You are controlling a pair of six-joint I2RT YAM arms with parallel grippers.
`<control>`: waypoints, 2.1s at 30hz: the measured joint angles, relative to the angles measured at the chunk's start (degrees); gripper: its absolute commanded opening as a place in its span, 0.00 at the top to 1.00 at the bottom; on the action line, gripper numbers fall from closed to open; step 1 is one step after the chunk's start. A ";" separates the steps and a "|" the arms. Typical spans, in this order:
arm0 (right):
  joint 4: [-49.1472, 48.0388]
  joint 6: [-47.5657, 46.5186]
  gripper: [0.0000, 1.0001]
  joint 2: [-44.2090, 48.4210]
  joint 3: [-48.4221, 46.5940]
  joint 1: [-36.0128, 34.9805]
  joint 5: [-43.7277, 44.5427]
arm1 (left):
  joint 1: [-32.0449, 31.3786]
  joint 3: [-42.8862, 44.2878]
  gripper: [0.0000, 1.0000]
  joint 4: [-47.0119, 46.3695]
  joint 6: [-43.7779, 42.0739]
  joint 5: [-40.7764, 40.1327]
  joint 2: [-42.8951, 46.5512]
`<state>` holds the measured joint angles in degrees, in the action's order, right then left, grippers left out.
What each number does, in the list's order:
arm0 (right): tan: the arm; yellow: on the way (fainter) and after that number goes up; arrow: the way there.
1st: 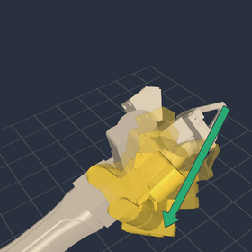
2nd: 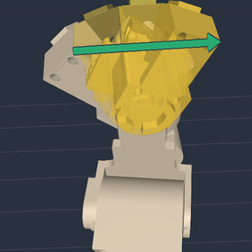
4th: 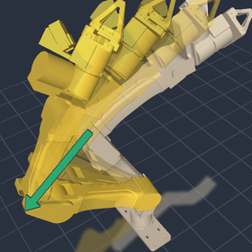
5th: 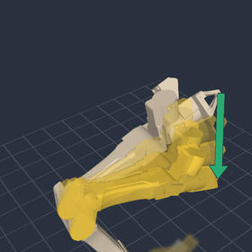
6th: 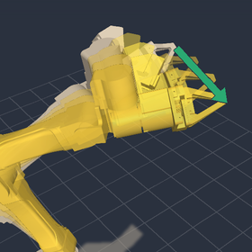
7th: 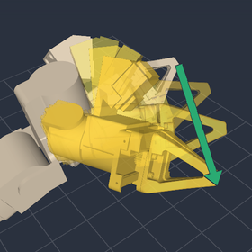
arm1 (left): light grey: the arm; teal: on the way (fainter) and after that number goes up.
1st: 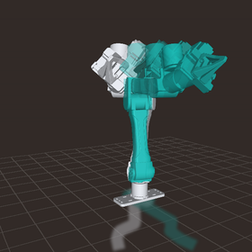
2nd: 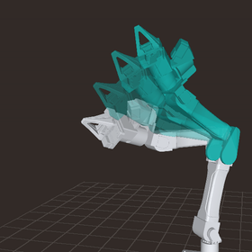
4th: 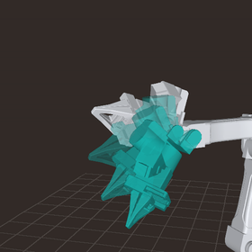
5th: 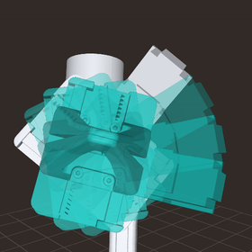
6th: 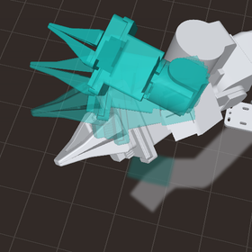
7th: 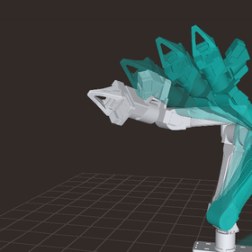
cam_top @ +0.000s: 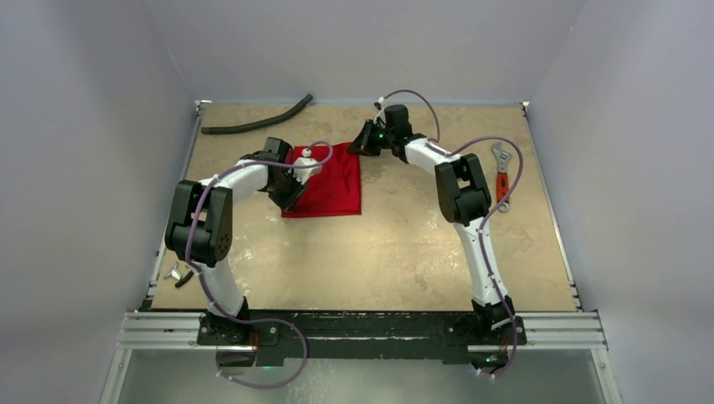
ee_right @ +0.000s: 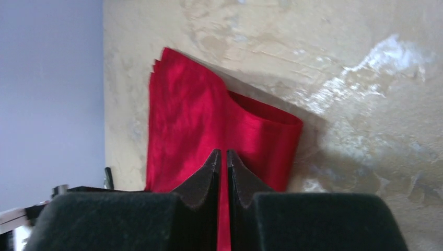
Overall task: Fold the napkin into a case and place the utensils inside
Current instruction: Smooth out the square-folded napkin at the center of the board, then rotate the square-folded napkin at the center of the board.
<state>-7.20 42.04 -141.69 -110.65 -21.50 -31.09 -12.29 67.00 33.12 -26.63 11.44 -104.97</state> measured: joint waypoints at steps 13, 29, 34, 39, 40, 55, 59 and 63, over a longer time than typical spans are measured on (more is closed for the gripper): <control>-2.05 0.24 1.00 1.97 8.59 0.02 5.75 | 0.00 -0.33 0.71 -0.02 -2.16 0.85 0.33; -9.11 -0.11 0.99 29.62 49.70 0.42 16.81 | -8.52 -2.01 0.72 3.56 -4.52 14.80 0.94; -8.98 -0.09 0.95 32.28 52.52 0.46 16.06 | -10.14 -2.12 0.72 6.23 -4.55 16.41 1.09; -3.65 -1.84 0.93 33.11 46.84 0.63 15.67 | -9.16 -1.84 0.72 7.91 -4.87 12.17 2.62; -2.84 -2.54 0.93 33.11 45.13 0.66 15.96 | -9.07 -1.86 0.72 8.04 -5.20 11.23 3.13; -1.29 -7.52 0.94 29.00 36.70 2.40 14.45 | -8.72 1.77 0.69 9.40 -5.88 6.67 6.01; -1.95 -7.15 0.96 25.00 36.85 3.02 11.76 | -8.92 2.47 0.67 9.42 -5.51 9.14 7.15; -2.80 -6.36 0.96 21.57 36.85 4.02 9.88 | -10.38 -0.59 0.67 8.22 -5.73 10.67 8.66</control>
<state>-10.00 35.68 -120.11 -73.80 -17.47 -21.21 -22.68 66.41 41.34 -32.36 22.11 -96.31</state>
